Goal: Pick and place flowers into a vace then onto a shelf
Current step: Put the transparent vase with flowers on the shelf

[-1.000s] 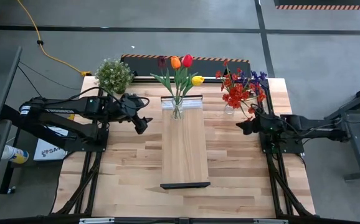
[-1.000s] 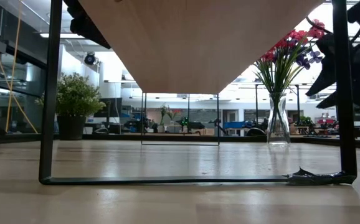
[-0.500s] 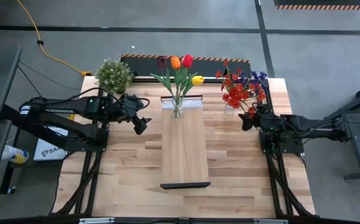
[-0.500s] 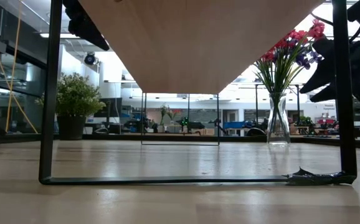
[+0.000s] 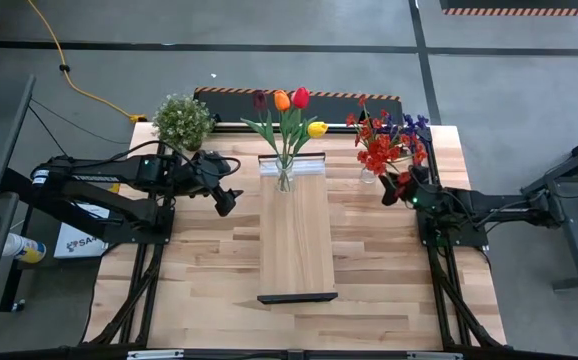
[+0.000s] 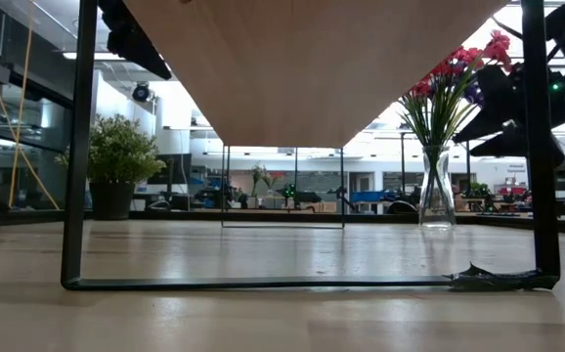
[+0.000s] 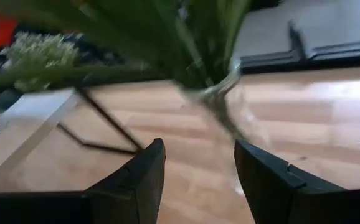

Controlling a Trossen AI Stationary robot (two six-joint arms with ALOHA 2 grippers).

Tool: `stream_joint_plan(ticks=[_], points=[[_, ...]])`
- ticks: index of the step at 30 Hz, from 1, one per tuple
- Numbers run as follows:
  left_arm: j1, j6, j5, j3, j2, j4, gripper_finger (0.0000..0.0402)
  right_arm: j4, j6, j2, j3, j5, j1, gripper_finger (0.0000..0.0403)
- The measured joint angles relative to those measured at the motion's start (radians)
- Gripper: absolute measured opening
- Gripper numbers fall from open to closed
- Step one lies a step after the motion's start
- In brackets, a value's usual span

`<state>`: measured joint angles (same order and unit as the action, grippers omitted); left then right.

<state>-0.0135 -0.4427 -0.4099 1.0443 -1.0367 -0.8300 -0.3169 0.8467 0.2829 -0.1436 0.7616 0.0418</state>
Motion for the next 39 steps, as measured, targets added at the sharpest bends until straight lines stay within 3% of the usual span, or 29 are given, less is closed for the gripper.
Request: stream_joint_plan(ticks=[3, 7, 16, 21, 31, 39], points=[[0.0, 0.0, 0.0, 0.0, 0.0, -0.001, 0.0397, 0.001, -0.007, 0.005, 0.0, -0.06, 0.0, 0.0183], [0.0, 0.0, 0.0, 0.0, 0.0, -0.001, 0.0397, 0.014, -0.041, 0.015, 0.0, -0.055, 0.0, 0.0183], [0.0, 0.0, 0.0, 0.0, 0.0, -0.002, 0.0397, 0.169, -0.277, 0.095, 0.0, -0.11, 0.029, 0.0183], [0.0, 0.0, 0.001, 0.0, 0.0, -0.005, 0.0397, 0.172, -0.29, 0.152, 0.0, -0.133, 0.089, 0.0184], [0.0, 0.007, 0.0, 0.0, 0.0, -0.012, 0.0397, 0.173, -0.293, 0.183, 0.0, -0.279, 0.2, 0.0198], [0.0, 0.018, 0.0, 0.0, 0.0, -0.011, 0.0397, 0.175, -0.307, 0.182, 0.0, -0.257, 0.245, 0.0201]])
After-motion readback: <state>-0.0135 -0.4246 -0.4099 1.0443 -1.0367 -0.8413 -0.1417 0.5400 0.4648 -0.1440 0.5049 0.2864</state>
